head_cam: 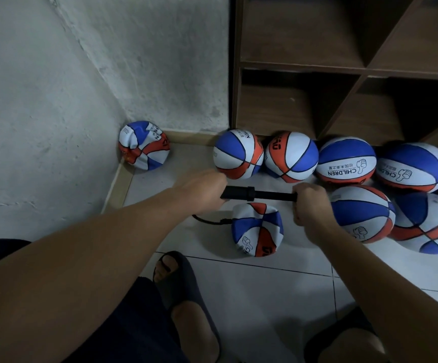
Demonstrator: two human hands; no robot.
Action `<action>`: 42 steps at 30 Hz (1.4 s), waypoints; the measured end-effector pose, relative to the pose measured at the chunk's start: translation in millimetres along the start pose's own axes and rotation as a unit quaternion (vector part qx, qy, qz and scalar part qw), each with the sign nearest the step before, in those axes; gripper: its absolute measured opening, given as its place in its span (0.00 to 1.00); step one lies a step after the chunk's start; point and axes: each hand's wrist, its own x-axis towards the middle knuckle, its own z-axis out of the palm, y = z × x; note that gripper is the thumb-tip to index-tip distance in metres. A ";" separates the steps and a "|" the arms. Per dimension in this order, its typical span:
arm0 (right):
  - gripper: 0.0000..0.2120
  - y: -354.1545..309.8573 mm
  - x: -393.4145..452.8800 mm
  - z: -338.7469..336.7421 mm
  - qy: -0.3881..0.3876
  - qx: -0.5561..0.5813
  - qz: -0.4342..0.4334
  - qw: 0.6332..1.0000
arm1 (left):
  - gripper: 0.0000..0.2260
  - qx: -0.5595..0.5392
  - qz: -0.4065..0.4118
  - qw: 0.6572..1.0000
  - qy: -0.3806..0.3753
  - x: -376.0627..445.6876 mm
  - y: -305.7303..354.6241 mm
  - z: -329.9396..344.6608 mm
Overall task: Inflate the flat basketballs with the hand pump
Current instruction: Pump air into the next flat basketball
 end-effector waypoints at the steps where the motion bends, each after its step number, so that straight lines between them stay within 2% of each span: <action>1: 0.12 2.7 -5.2 9.8 -0.002 -0.011 -0.014 1.000 | 0.15 0.009 0.005 1.000 -0.001 -0.5 3.7 0.7; 8: 0.12 18.1 -25.8 50.1 -0.010 -0.045 -0.025 0.999 | 0.05 0.067 0.045 0.997 -0.021 -4.8 14.1 8.2; 15: 0.11 16.2 -32.3 54.8 -0.021 -0.046 -0.046 0.998 | 0.04 0.071 0.054 0.996 -0.016 -4.1 16.3 12.4; 17: 0.11 10.3 -29.6 53.0 -0.038 -0.054 -0.049 0.997 | 0.06 0.066 0.049 0.997 -0.009 -3.1 14.9 9.6; 21: 0.10 -5.5 -11.9 31.1 -0.070 -0.013 -0.015 0.997 | 0.16 0.027 0.032 0.999 0.018 0.6 8.5 1.3; 25: 0.09 -11.1 11.8 -19.0 -0.020 0.058 0.031 0.998 | 0.19 -0.024 -0.013 1.000 0.006 1.0 -13.8 -1.9; 27: 0.09 -8.6 16.5 -30.0 -0.009 0.057 0.031 0.998 | 0.18 -0.035 -0.021 0.999 -0.005 0.7 -15.2 0.6; 31: 0.09 -5.8 7.2 -3.2 0.034 -0.018 0.006 0.999 | 0.18 -0.017 -0.008 1.000 -0.009 0.7 1.6 -1.2; 35: 0.09 -0.1 -8.2 29.8 0.006 -0.063 -0.037 0.997 | 0.14 0.011 -0.004 1.000 -0.009 0.9 10.6 0.7; 39: 0.12 1.8 -14.9 44.0 -0.009 -0.040 -0.036 0.999 | 0.17 0.019 0.004 1.000 -0.016 -0.4 15.8 6.0; 42: 0.12 2.1 -23.8 51.5 -0.027 -0.028 -0.055 0.998 | 0.10 0.030 0.010 0.999 -0.014 -2.6 17.4 7.6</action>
